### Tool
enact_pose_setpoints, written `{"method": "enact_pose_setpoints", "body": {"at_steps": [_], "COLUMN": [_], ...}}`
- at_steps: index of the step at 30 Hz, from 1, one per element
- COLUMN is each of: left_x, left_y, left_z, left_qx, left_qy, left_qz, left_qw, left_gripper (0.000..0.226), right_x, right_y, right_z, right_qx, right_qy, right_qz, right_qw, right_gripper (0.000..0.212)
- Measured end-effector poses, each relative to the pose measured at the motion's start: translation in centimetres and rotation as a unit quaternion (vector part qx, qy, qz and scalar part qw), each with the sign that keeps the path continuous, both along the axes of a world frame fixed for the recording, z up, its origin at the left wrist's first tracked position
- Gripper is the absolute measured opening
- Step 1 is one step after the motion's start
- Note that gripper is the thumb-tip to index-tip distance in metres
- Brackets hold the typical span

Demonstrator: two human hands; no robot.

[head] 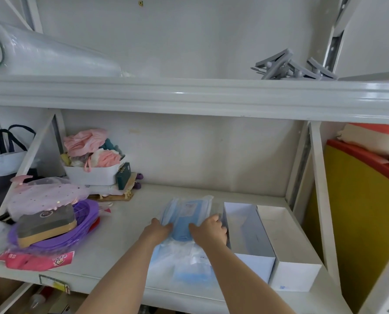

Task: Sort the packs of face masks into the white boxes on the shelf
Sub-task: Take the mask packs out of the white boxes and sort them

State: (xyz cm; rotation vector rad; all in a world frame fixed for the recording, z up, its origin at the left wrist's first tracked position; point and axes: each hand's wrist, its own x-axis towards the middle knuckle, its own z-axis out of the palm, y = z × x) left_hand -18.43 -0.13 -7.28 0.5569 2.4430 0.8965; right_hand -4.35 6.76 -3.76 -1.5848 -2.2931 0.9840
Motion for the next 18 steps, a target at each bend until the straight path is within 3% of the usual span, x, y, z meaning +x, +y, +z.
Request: {"method": "enact_pose_setpoints", "body": {"at_steps": [6,9,15,18], "left_x": [0.09,0.19,0.32,0.29], "left_y": [-0.06,-0.01,0.05,-0.03], "left_z": [-0.4,-0.49,-0.38,-0.22], "left_qx": [-0.012,-0.015,-0.014,-0.01], "left_qy": [0.018,0.021,0.016,0.011], "left_qz": [-0.013,-0.012,-0.005,-0.003], "left_qw": [1.0,1.0,1.0,1.0], "left_gripper": [0.074,0.072,0.068,0.068], "right_x": [-0.05,-0.25,-0.37,-0.45], "right_y": [0.03,-0.08,-0.2,-0.37], "right_z": [0.68,0.61,0.36,0.31], "right_qx": [-0.057,-0.026,-0.023,0.025], "right_qy": [-0.093,-0.121,-0.008,-0.011], "right_qz": [-0.01,0.003,0.003,0.014], "right_qw": [0.994,0.992,1.0,1.0], "right_gripper": [0.079,0.076,0.067,0.059]}}
